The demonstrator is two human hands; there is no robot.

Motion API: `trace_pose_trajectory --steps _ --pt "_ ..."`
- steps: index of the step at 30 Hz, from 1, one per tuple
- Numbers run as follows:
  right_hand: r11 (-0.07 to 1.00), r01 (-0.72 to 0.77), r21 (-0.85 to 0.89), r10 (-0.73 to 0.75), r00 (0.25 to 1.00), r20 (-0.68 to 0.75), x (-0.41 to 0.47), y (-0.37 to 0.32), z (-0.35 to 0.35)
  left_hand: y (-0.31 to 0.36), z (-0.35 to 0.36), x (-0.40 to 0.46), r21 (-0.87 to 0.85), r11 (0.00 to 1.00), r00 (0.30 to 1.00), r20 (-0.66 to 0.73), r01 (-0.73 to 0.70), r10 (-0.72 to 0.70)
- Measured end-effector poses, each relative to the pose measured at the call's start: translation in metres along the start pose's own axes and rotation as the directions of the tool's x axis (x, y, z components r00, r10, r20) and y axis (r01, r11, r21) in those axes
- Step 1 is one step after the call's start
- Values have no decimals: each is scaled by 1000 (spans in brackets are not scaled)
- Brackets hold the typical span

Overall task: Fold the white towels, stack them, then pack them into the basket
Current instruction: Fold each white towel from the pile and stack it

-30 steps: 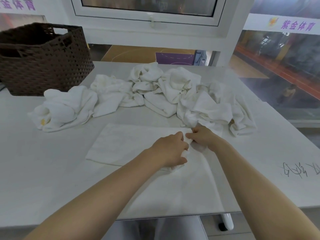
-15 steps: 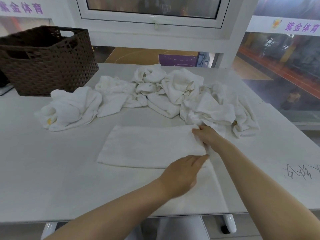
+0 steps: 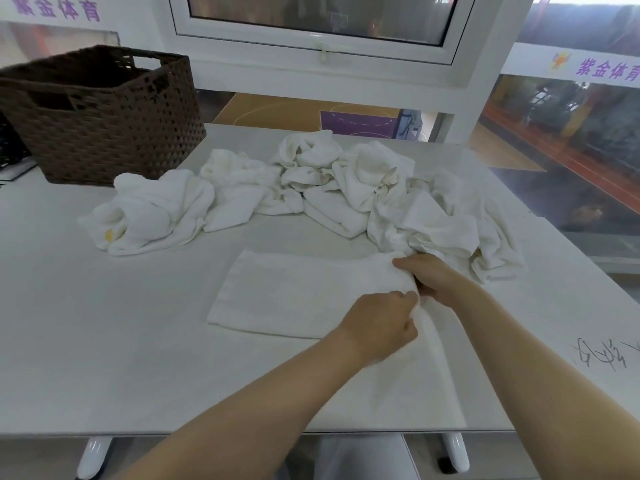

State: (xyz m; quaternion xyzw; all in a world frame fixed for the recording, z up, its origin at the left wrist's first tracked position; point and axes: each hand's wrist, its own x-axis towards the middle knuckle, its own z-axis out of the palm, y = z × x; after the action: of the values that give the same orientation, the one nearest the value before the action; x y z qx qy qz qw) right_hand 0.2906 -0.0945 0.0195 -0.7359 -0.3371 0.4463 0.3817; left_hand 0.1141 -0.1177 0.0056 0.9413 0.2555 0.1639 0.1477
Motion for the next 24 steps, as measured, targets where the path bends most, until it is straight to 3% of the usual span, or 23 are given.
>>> trace_pose_trajectory --steps 2,4,6,8,13,17,20,24 --pt "979 -12 206 1 999 51 -3 -9 3 -7 -16 -10 -336 938 988 -89 88 -125" --pt "943 -10 333 -12 998 62 -8 -25 15 -13 -29 -22 -655 739 942 -125 158 -313" --pt "927 34 373 -43 999 14 -11 -47 36 -18 -39 -36 -845 507 877 -103 172 -469" --pt "933 102 345 -104 994 -12 -16 -70 64 -23 -47 -50 -915 373 832 -85 152 -548" --pt "941 331 75 -325 943 -77 -27 -114 135 -42 -67 -90 -966 240 750 -87 98 -656" --pt "901 401 -167 -418 905 -81 -28 -127 185 -66 -74 -125 -942 321 651 -180 102 -738" --pt "804 433 -408 -473 881 6 -31 -127 215 -86 -74 -150 -825 494 611 -248 273 -752" --pt "728 450 -518 -467 878 106 -32 -122 247 -106 -74 -174 -621 647 578 -355 442 -735"
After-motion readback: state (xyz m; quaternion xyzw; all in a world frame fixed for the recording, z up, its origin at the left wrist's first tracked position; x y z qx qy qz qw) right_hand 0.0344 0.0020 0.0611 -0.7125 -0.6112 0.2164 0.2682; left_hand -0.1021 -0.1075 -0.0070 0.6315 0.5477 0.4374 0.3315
